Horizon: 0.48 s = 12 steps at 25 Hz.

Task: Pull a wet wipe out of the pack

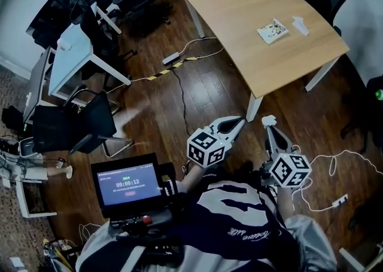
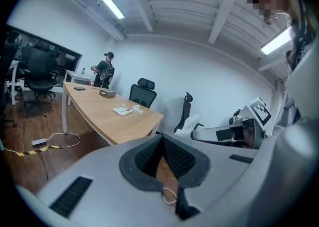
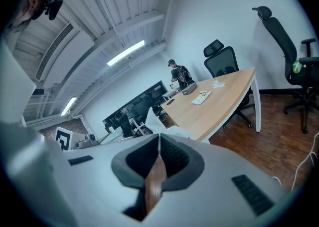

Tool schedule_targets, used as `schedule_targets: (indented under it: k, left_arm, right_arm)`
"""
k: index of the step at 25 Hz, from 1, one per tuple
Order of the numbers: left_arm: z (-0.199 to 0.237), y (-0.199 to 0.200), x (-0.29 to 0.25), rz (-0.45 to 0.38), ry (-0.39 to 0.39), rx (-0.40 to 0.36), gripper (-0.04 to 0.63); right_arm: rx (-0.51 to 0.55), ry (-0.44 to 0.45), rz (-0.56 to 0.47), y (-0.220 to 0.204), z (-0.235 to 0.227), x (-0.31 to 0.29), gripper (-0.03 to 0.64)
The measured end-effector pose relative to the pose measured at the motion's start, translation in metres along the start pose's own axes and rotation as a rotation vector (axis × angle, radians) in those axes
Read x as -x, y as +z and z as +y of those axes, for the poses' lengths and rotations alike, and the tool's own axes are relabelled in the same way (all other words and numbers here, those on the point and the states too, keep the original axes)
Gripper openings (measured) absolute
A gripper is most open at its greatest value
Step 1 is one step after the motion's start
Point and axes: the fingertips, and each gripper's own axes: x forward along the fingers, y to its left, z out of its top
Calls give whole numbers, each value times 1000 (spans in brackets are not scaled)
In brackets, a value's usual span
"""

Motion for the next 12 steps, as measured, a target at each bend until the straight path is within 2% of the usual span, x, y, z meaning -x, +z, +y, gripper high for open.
schedule_targets:
  k: [5, 12]
  left_arm:
    - [35, 6, 53, -5, -2, 25, 3]
    - [51, -21, 84, 3, -41, 16, 3]
  right_arm:
    - [9, -16, 12, -11, 53, -25, 8]
    - [-15, -46, -16, -55, 74, -28, 8]
